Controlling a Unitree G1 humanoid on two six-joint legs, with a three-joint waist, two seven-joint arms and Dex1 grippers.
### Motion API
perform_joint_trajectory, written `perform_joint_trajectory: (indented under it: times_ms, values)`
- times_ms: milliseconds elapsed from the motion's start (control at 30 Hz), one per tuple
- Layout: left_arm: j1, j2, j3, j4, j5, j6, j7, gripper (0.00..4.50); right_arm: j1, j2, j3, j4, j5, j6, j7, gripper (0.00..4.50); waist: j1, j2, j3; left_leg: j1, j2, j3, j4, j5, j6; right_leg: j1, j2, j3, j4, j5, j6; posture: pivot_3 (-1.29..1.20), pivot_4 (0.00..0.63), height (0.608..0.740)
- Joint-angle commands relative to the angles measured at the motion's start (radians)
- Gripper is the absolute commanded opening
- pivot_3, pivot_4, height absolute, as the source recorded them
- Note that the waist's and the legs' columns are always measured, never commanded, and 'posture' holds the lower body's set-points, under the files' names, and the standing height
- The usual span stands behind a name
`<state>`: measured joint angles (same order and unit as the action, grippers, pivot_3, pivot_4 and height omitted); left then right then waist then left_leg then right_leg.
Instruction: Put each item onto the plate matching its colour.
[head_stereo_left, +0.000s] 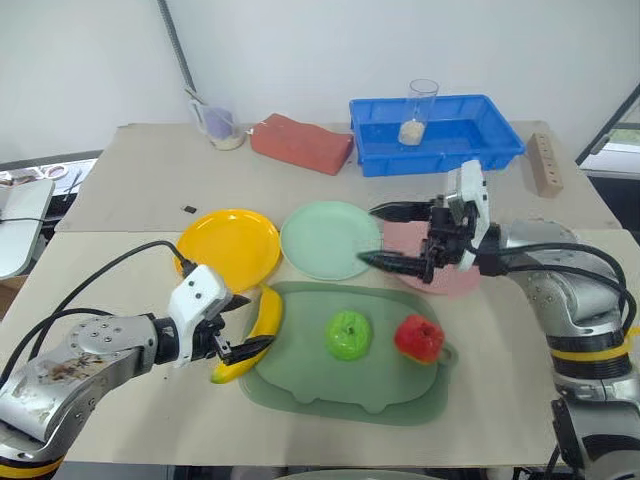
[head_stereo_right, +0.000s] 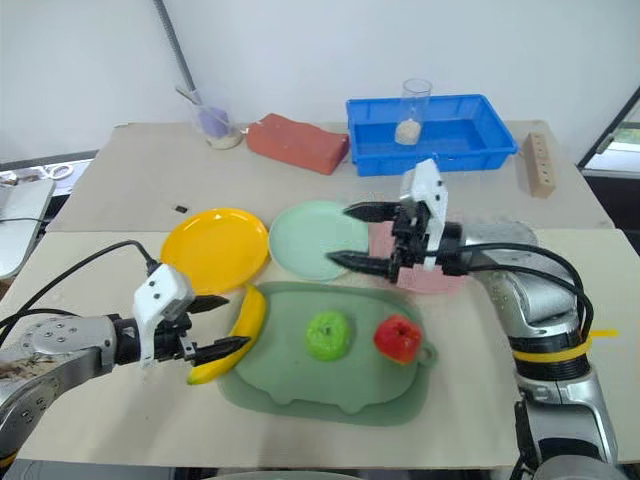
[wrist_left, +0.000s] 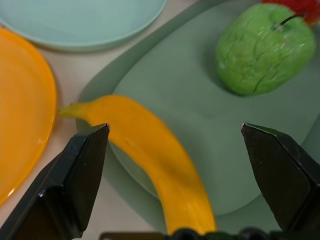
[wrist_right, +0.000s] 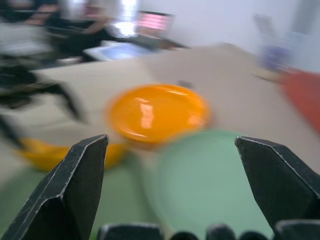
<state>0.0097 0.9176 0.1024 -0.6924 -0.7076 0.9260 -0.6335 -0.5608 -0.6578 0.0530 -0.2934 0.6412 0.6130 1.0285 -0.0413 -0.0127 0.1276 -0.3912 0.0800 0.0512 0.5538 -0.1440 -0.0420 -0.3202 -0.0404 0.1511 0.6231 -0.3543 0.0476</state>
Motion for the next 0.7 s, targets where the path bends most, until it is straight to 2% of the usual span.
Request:
perform_joint_trajectory:
  times_ms: [33,233,333,467,533,700]
  values:
    - [-0.026,0.005,-0.054,-0.007,0.048,0.035,0.04,4.5,-0.037,0.001,0.019,-0.124,0.069,0.073,-0.001,4.49,0.001,-0.001,0.0,0.0,0.0,0.0,0.0,0.0,0.0,0.0,0.0,0.0,-0.001,0.0,-0.001,0.0,0.15,0.74]
    - [-0.026,-0.018,-0.141,0.003,0.104,0.021,0.043,4.5,-0.078,0.017,0.042,-0.171,0.094,0.114,-0.01,4.49,0.001,-0.001,0.0,-0.002,0.0,0.0,-0.001,0.0,0.0,-0.002,-0.001,0.0,-0.003,0.0,-0.001,0.0,0.15,0.74]
    - [-0.025,-0.027,-0.154,0.006,0.12,0.019,0.04,3.65,-0.077,0.009,0.039,-0.204,0.108,0.126,-0.012,4.5,0.002,-0.001,0.0,-0.005,0.0,-0.001,-0.001,0.0,0.0,-0.005,-0.001,-0.001,-0.002,0.0,-0.002,0.0,0.15,0.74]
    - [-0.027,-0.04,-0.162,0.009,0.139,0.016,0.037,1.76,-0.077,0.008,0.024,-0.217,0.123,0.137,-0.025,4.5,0.002,-0.001,0.0,-0.007,0.0,-0.001,0.0,0.0,0.001,-0.007,-0.001,-0.002,-0.002,0.001,-0.002,0.0,0.15,0.74]
    - [-0.027,-0.045,-0.167,0.011,0.149,0.012,0.034,1.08,-0.077,0.011,0.021,-0.214,0.123,0.137,-0.028,4.5,0.002,-0.001,0.0,-0.007,0.0,-0.001,0.0,0.0,0.001,-0.007,-0.001,-0.002,-0.002,0.001,-0.002,0.0,0.15,0.74]
    - [-0.055,-0.057,-0.133,0.017,0.146,-0.025,-0.004,1.08,-0.08,0.008,0.026,-0.18,0.105,0.114,-0.021,4.5,0.003,-0.001,0.0,-0.007,0.0,-0.001,0.0,0.0,0.001,-0.007,-0.001,-0.002,-0.002,0.001,-0.002,0.0,0.15,0.74]
